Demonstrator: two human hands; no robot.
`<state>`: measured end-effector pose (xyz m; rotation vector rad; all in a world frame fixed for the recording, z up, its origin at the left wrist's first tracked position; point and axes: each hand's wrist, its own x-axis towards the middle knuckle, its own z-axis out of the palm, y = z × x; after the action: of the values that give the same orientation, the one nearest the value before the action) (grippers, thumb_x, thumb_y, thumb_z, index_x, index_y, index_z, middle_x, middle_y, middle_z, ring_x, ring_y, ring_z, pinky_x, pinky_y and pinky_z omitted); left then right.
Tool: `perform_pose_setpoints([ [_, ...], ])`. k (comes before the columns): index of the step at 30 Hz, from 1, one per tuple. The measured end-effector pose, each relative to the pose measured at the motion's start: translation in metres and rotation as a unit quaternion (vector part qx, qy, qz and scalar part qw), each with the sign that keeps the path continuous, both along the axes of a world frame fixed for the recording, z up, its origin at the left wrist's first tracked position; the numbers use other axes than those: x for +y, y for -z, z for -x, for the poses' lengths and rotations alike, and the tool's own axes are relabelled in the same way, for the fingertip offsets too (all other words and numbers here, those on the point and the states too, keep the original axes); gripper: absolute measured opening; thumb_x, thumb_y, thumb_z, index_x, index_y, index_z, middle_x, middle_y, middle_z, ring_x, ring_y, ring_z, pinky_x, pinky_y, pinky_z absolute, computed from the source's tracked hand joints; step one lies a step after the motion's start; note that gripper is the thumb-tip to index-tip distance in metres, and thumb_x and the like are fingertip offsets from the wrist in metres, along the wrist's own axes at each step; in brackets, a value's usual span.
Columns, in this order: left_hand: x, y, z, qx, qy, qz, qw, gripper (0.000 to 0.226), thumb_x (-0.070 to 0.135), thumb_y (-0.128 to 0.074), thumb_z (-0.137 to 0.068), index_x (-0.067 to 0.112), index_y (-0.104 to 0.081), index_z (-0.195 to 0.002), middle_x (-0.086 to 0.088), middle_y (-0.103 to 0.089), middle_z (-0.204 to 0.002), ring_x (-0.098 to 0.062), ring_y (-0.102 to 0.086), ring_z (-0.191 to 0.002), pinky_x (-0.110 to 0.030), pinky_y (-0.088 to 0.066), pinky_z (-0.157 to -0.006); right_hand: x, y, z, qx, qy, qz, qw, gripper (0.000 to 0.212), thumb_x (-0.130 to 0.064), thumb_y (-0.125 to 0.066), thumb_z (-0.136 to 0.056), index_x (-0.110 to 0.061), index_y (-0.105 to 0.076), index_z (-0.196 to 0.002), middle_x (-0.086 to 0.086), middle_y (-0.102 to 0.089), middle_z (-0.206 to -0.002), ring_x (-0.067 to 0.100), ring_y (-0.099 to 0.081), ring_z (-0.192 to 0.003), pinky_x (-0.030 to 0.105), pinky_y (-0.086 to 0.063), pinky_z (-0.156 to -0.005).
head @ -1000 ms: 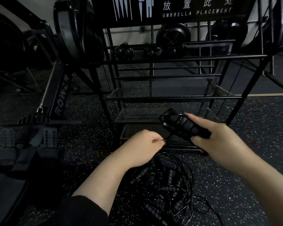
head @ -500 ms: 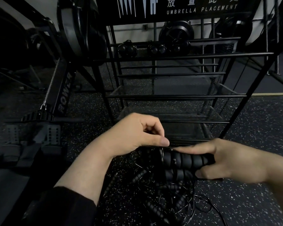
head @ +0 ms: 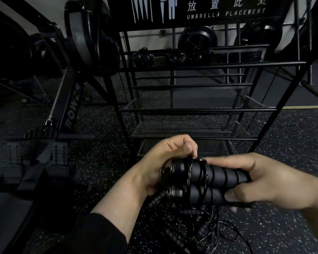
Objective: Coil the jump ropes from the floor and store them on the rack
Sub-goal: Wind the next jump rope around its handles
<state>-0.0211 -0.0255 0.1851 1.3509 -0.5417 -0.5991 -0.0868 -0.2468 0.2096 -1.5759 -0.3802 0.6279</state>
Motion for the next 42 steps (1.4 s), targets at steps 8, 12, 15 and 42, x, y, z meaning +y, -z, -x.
perform_pose_setpoints([
  [8, -0.031, 0.017, 0.017, 0.025, -0.134, -0.031, 0.99, 0.056, 0.001, -0.047, -0.101, 0.035, -0.073, -0.065, 0.014, -0.056, -0.056, -0.001, -0.043, -0.05, -0.022, -0.024, -0.048, 0.01, 0.006, -0.006, -0.005, 0.145, -0.102, 0.984, 0.054, 0.001, -0.066, -0.078, -0.024, -0.055, -0.124, 0.014, -0.069, -0.076, 0.027, -0.061, -0.054, 0.029, -0.047, -0.045],
  [12, -0.035, 0.023, 0.012, 0.049, -0.182, -0.054, 0.981, 0.055, 0.004, -0.041, -0.103, 0.029, -0.064, -0.06, 0.007, -0.052, -0.057, -0.005, -0.041, -0.046, -0.019, -0.029, -0.041, 0.011, 0.009, -0.008, 0.012, 0.233, -0.094, 0.968, 0.039, -0.002, -0.075, -0.075, -0.028, -0.057, -0.097, 0.028, -0.062, -0.07, 0.032, -0.056, -0.053, 0.032, -0.042, -0.043],
  [15, -0.034, 0.023, 0.011, 0.049, -0.168, -0.112, 0.978, 0.046, 0.009, -0.039, -0.105, 0.025, -0.056, -0.066, 0.004, -0.045, -0.058, -0.008, -0.034, -0.046, -0.02, -0.026, -0.04, 0.015, 0.008, -0.009, -0.006, 0.291, -0.05, 0.955, 0.038, -0.002, -0.077, -0.077, -0.022, -0.053, -0.099, 0.022, -0.065, -0.073, 0.033, -0.059, -0.056, 0.034, -0.043, -0.044],
  [42, 0.016, -0.032, -0.005, -0.348, 0.056, -0.444, 0.824, 0.021, 0.051, -0.082, -0.077, 0.035, -0.072, -0.087, 0.019, -0.067, -0.084, 0.002, -0.06, -0.085, -0.034, -0.053, -0.079, 0.015, 0.002, -0.007, -0.08, 0.031, 0.373, 0.924, 0.046, -0.011, -0.075, -0.081, -0.048, -0.056, -0.1, -0.012, -0.063, -0.067, 0.002, -0.045, -0.049, 0.018, -0.035, -0.046],
])
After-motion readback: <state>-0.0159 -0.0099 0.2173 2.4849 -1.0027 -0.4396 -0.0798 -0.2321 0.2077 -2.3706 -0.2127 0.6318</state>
